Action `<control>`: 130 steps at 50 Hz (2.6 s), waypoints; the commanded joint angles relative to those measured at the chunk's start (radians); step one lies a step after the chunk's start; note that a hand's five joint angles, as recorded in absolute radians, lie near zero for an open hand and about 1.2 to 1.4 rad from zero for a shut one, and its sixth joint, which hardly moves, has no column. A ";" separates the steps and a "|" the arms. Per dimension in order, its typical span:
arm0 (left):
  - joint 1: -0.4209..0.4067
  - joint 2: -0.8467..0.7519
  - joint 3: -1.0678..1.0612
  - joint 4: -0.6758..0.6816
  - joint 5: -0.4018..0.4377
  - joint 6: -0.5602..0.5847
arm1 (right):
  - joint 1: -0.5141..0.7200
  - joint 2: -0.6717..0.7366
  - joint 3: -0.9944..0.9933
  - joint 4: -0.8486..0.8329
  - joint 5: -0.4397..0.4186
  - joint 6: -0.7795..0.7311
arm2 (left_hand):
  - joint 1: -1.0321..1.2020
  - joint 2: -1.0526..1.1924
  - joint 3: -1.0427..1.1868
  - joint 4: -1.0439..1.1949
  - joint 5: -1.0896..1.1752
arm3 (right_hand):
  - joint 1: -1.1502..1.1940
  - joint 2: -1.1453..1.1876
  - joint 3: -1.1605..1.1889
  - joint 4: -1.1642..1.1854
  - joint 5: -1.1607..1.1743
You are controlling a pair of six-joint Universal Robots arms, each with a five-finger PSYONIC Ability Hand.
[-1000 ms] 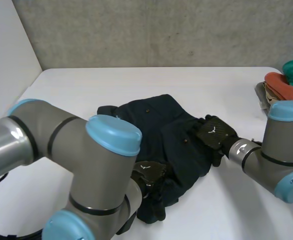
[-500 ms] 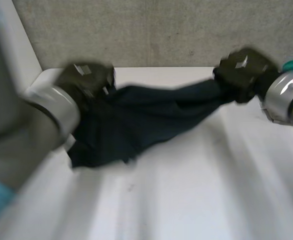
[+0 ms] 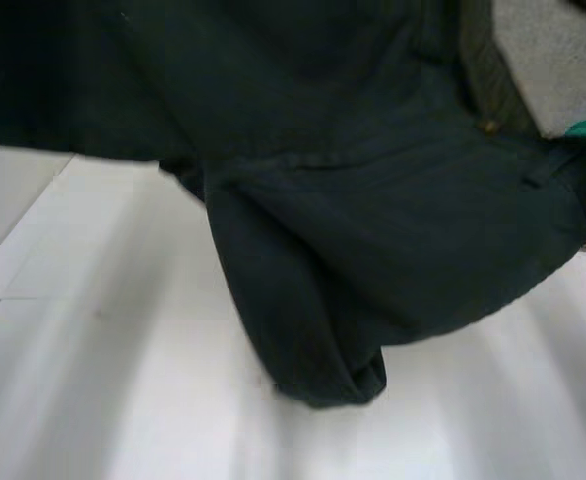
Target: Fold the laundry.
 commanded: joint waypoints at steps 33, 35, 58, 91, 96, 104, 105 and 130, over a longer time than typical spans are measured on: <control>0.061 -0.416 -0.258 0.210 -0.029 0.032 | 0.084 0.260 0.226 0.039 0.080 -0.254 | -0.964 -1.013 -0.985 -1.011 -0.988 | -0.841 -0.907 -0.925 -0.934 -0.935; 0.030 -0.334 -0.411 0.149 -0.004 0.022 | 0.064 0.214 0.308 0.087 0.013 -0.290 | -0.893 -0.942 -0.914 -0.941 -0.917 | -0.701 -0.767 -0.785 -0.794 -0.794; -0.163 -0.483 -0.798 0.313 -0.113 -0.108 | 0.073 0.449 0.596 -0.312 -0.069 -0.404 | -0.870 -0.919 -0.890 -0.917 -0.894 | -0.585 -0.652 -0.669 -0.678 -0.679; -0.022 -0.343 -0.945 0.462 -0.086 0.213 | 0.094 0.339 0.606 -0.250 0.069 -0.487 | 0.249 0.200 0.228 0.201 0.224 | 0.293 0.227 0.209 0.200 0.199; -0.007 -0.242 -1.005 0.335 0.023 0.222 | 0.048 0.195 0.669 0.040 0.021 -0.547 | 0.249 0.200 0.228 0.201 0.224 | 0.293 0.227 0.209 0.200 0.199; -0.031 -0.129 -1.048 0.062 0.157 0.301 | -0.025 0.029 0.757 0.527 -0.008 -0.751 | 0.249 0.200 0.228 0.201 0.224 | 0.293 0.227 0.209 0.200 0.199; -0.036 -0.129 -1.045 0.025 0.154 0.321 | -0.025 0.016 0.769 0.547 -0.008 -0.769 | 0.249 0.200 0.228 0.201 0.224 | 0.293 0.227 0.209 0.200 0.199; -0.024 -0.562 -0.351 0.580 0.074 0.478 | -0.018 0.195 0.505 0.047 0.143 -0.410 | 0.249 0.200 0.228 0.201 0.224 | 0.293 0.227 0.209 0.200 0.199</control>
